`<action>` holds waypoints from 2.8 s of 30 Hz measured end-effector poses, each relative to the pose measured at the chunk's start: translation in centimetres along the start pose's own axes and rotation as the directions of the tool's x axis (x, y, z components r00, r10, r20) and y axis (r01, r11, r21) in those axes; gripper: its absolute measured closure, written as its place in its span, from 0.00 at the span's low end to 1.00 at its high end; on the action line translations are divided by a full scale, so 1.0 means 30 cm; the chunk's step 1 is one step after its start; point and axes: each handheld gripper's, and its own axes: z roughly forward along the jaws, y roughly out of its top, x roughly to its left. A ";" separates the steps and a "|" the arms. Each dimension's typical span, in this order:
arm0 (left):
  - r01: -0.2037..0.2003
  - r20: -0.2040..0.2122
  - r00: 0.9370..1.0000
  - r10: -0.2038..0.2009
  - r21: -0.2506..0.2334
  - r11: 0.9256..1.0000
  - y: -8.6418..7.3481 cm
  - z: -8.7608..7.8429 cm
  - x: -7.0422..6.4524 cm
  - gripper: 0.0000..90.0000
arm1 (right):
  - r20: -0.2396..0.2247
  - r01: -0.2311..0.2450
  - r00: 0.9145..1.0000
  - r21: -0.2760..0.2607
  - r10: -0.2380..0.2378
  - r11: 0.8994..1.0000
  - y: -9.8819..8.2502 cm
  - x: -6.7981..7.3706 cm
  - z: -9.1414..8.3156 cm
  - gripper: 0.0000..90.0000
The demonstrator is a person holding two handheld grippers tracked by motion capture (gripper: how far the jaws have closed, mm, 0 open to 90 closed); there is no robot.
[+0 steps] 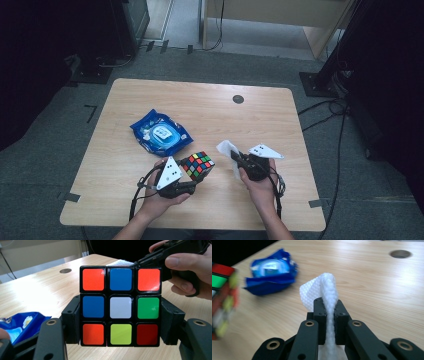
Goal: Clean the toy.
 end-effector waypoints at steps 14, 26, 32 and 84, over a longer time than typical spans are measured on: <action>0.004 -0.010 1.000 -0.004 0.017 1.000 -0.010 0.007 0.011 0.38 | 0.022 -0.022 0.999 -0.053 0.023 0.998 0.019 0.004 -0.022 0.60; 0.004 -0.025 1.000 -0.003 0.021 1.000 -0.015 0.010 0.013 0.38 | -0.275 -0.182 0.949 -0.067 0.157 0.981 0.068 0.160 -0.062 0.42; -0.017 -0.028 0.999 0.018 0.026 1.000 -0.016 0.022 -0.010 0.38 | -0.308 -0.178 0.938 -0.027 0.162 0.984 0.081 0.239 -0.058 0.31; 0.214 0.002 0.977 -0.214 0.001 0.977 0.002 -0.021 0.108 0.38 | -0.213 0.186 0.958 -0.046 -0.191 0.982 -0.057 0.309 0.075 0.24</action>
